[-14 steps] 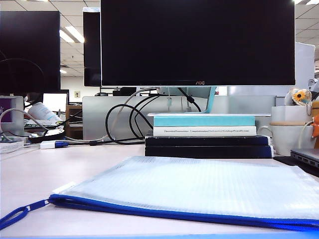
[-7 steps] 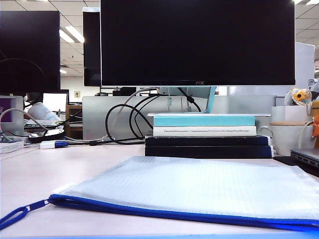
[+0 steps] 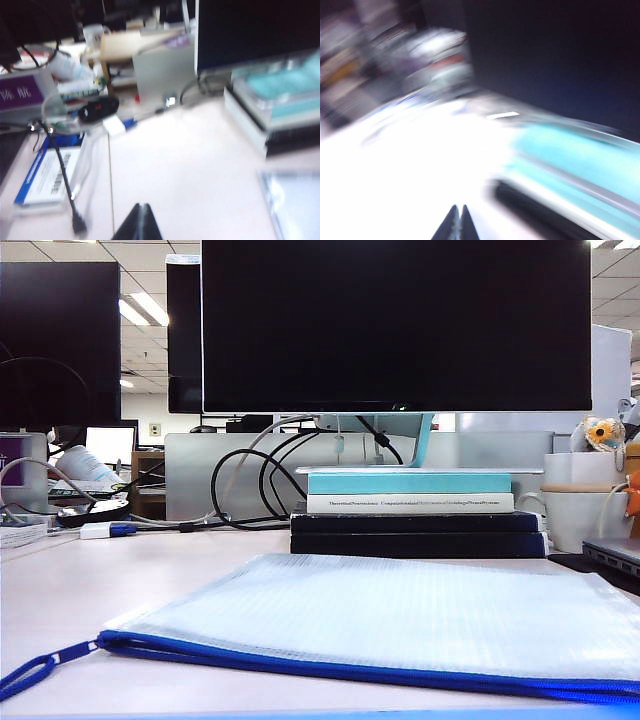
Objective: Pick up the transparent plastic file bag with a blue zipper and close its zipper.
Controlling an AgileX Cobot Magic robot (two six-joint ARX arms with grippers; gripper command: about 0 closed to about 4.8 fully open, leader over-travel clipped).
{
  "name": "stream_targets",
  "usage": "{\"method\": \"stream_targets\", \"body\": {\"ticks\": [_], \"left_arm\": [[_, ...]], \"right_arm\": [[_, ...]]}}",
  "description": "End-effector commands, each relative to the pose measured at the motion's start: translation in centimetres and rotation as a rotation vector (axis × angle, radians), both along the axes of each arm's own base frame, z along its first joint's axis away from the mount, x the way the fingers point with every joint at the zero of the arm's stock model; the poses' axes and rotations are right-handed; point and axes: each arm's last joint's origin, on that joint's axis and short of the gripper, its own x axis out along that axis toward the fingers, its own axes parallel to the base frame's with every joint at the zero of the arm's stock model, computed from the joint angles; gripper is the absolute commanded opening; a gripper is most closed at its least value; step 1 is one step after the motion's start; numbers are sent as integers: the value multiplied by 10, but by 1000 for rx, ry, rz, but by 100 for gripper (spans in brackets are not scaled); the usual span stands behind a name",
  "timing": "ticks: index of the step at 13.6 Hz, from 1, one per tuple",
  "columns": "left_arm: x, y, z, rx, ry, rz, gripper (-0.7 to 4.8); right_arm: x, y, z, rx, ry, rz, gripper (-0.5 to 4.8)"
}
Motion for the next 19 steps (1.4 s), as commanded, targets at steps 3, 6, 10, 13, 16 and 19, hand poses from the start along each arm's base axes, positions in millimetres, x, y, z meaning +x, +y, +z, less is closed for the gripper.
{"method": "stream_targets", "body": {"ticks": [3,6,10,13,16,19], "left_arm": [[-1,2,-5,91,57,41,-6],[-2,2,-14,86,148,34,-6],[12,1,-40,44,471,-43,-6],[19,1,-43,-5,531,-53,-6],[21,0,-41,-11,489,-72,-6],[24,-3,-41,-9,487,-103,-6]], "right_arm": [[31,102,-20,-312,160,355,-2],[46,147,-37,-431,225,496,-2],[60,199,-80,-628,290,745,-2],[37,239,-117,-778,213,974,182],[30,272,-153,-852,106,1025,211],[33,278,-158,-834,68,1016,211]]}}
